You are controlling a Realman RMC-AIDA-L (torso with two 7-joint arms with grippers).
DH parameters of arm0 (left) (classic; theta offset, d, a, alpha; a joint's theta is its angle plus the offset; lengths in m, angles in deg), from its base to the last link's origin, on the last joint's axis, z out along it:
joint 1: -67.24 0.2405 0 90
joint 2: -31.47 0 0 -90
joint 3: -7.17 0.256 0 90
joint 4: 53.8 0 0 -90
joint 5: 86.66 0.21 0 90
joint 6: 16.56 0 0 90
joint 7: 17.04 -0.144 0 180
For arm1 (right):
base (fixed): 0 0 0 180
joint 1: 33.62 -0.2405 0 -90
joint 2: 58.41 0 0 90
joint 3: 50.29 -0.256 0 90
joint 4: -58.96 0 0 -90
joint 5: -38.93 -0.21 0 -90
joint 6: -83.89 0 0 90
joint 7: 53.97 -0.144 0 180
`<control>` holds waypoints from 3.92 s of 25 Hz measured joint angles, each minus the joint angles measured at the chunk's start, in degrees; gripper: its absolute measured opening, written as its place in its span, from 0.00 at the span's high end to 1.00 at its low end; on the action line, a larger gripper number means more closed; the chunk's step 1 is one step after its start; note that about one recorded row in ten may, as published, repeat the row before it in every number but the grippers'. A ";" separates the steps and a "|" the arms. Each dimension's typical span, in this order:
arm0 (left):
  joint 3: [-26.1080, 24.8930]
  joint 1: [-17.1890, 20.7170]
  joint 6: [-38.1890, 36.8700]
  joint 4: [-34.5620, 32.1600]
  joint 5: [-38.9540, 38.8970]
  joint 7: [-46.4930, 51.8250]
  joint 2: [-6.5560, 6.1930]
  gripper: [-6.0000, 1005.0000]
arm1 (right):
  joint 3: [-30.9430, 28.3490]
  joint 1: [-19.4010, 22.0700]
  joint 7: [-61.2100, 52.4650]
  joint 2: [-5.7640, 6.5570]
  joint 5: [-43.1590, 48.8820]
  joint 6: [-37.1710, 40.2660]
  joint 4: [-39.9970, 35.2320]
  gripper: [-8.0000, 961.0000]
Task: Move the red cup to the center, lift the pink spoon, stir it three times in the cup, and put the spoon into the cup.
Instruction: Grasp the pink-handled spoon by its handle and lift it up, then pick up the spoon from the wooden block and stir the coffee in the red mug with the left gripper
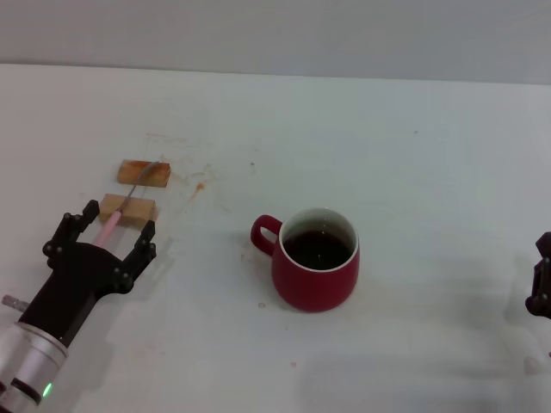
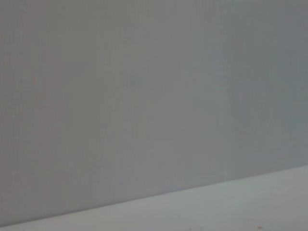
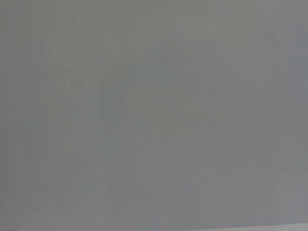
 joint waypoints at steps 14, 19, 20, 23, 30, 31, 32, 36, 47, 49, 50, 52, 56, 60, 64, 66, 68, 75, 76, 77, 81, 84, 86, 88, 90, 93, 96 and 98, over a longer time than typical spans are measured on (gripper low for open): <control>-0.79 -0.53 3.86 0.02 -2.13 0.27 0.00 0.20 | 0.00 -0.03 0.00 0.00 0.00 -0.03 -0.15 0.99; -0.84 -0.31 4.08 0.02 -2.75 0.53 0.00 0.21 | 0.00 0.04 0.00 0.00 0.00 -0.04 -0.33 0.99; -0.84 -0.28 4.27 0.02 -2.78 0.74 0.01 0.21 | 0.00 0.07 0.00 0.01 0.00 -0.03 -0.35 0.99; -0.78 -0.25 5.10 0.02 -2.80 1.32 0.00 0.21 | 0.00 0.16 0.00 0.06 0.00 -0.03 -0.37 0.99; -0.73 -0.40 6.35 0.02 -2.85 1.61 0.07 0.22 | 0.00 0.16 0.00 0.09 0.00 -0.03 -0.35 0.99; -0.75 -0.40 6.37 0.02 -2.86 1.61 0.07 0.22 | 0.00 0.16 0.00 0.09 0.00 -0.03 -0.35 0.99; -0.74 -0.41 6.38 0.02 -2.86 1.62 0.08 0.22 | 0.00 0.16 0.00 0.09 0.00 -0.03 -0.35 0.99; -0.93 -0.29 6.30 0.17 -2.86 1.35 0.09 0.22 | 0.00 0.16 0.00 0.09 -0.01 -0.03 -0.35 0.99; -1.06 -0.23 6.46 -0.03 -2.85 1.27 0.09 0.30 | 0.32 0.09 0.00 0.09 -0.01 -0.03 -0.35 0.99; -1.10 -0.21 6.47 -0.03 -2.85 1.26 0.09 0.37 | 0.55 0.01 0.00 0.09 -0.01 -0.03 -0.35 0.99; -1.09 -0.20 6.47 -0.03 -2.85 1.26 0.07 0.40 | 0.59 0.00 0.00 0.08 -0.01 -0.03 -0.35 0.99; -1.08 -0.20 6.48 -0.03 -2.85 1.26 0.05 0.43 | 0.63 -0.01 0.00 0.05 -0.01 -0.03 -0.29 0.99; -1.18 -0.25 6.74 -0.01 -2.85 1.31 0.05 0.43 | 0.70 -0.10 0.00 0.08 -0.01 -0.03 -0.18 0.99; -1.26 -0.27 6.86 0.01 -3.00 1.24 0.07 0.44 | 0.70 -0.11 0.00 0.09 -0.01 -0.03 -0.17 0.99; -1.28 -0.33 6.86 0.02 -3.10 1.21 0.09 0.49 | 0.70 -0.11 0.00 0.09 -0.01 -0.03 -0.10 0.99; -1.28 -0.44 6.89 0.02 -3.23 1.31 0.09 0.52 | 0.70 -0.11 0.00 0.09 -0.01 -0.03 -0.09 0.99; -1.28 -0.47 6.90 0.02 -3.29 1.36 0.09 0.54 | 0.70 -0.11 0.00 0.09 -0.01 -0.03 -0.09 0.99; -1.24 -0.58 7.01 -0.08 -3.31 0.78 0.10 0.57 | 0.70 -0.11 0.00 0.09 -0.01 -0.03 -0.08 0.99; -1.21 -0.59 6.97 -0.17 -3.31 0.41 0.09 0.57 | 0.70 -0.10 0.00 0.09 -0.01 -0.03 -0.09 0.99; -1.22 -0.64 6.96 -0.34 -3.31 -0.42 0.16 0.57 | 0.71 -0.10 0.00 0.08 -0.01 -0.03 -0.10 0.99; -1.45 -0.84 6.91 -0.51 -3.57 -1.34 0.34 0.58 | 0.70 -0.12 0.00 0.01 -0.01 -0.03 -0.14 0.99; -1.50 -0.87 6.40 -0.30 -3.77 -1.63 0.28 0.69 | 0.70 -0.19 0.00 0.00 -0.01 -0.03 -0.15 0.99; -1.51 -0.89 6.14 -0.14 -3.83 -1.84 0.21 0.76 | 0.70 -0.21 0.00 0.00 -0.01 -0.04 -0.17 0.99; -1.52 -0.92 5.93 -0.12 -3.86 -1.93 0.17 0.81 | 0.70 -0.25 0.00 0.00 0.00 -0.05 -0.16 0.99; -1.54 -0.96 5.74 -0.11 -3.86 -2.20 0.16 0.83 | 0.70 -0.29 0.00 0.00 -0.01 -0.07 -0.13 0.99; -1.55 -1.01 5.34 0.08 -3.87 -3.05 0.19 0.85 | 0.70 -0.40 0.00 0.00 0.00 -0.09 -0.10 0.99; -1.34 -0.83 3.10 0.75 -3.74 -3.51 0.10 0.86 | 0.70 -0.45 0.00 0.00 0.00 -0.11 -0.05 0.99; -1.22 -0.67 1.87 1.06 -3.62 -3.57 0.00 0.86 | 0.70 -0.46 0.00 0.00 0.00 -0.12 -0.03 0.99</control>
